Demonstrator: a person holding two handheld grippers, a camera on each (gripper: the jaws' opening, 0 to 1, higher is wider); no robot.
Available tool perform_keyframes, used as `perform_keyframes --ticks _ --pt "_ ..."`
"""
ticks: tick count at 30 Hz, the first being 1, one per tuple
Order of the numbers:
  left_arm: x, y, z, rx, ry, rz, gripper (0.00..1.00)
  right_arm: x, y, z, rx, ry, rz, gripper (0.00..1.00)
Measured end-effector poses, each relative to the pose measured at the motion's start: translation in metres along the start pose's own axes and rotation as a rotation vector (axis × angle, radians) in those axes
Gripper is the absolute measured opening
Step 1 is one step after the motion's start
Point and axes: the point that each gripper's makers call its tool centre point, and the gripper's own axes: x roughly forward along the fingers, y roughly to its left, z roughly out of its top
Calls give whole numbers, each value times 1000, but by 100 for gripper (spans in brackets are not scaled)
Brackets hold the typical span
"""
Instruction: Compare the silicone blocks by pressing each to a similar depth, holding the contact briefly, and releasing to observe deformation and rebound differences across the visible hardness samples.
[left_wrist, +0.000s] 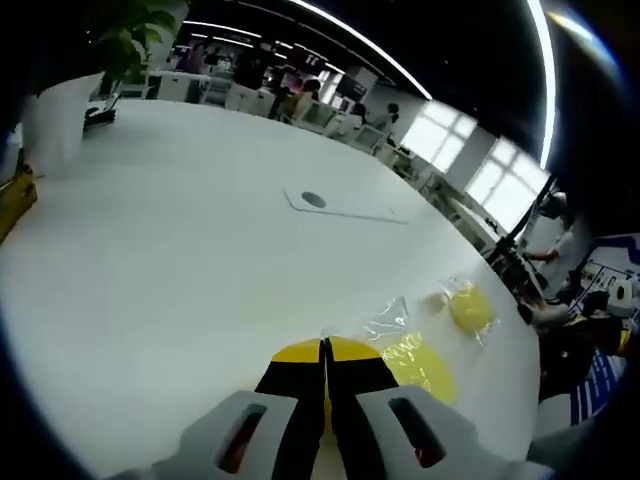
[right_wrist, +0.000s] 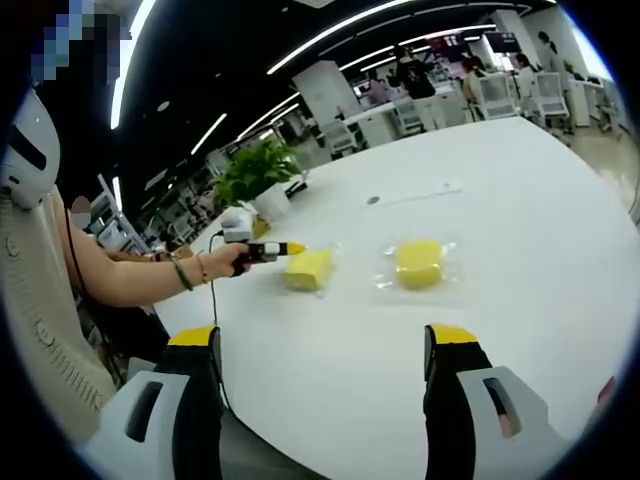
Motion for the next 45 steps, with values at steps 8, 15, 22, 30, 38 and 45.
perform_keyframes --ticks 8,15,22,30,38,45 --pt "-2 -10 1 57 9 23 0 -1 -1 2 -10 -6 4 77" --pt "-21 -2 15 148 -33 132 0 -5 8 7 -38 -17 24 77" --pt "-61 -21 30 115 -100 138 25 -12 22 8 -60 -32 54 77" --pt "-111 -74 28 151 -162 55 29 -24 43 17 -88 -66 103 78" --pt "-165 -125 21 110 -263 -47 37 -34 74 24 -165 -96 179 82" --pt "-203 -171 10 155 -295 -120 47 -41 78 25 -194 -108 206 82"
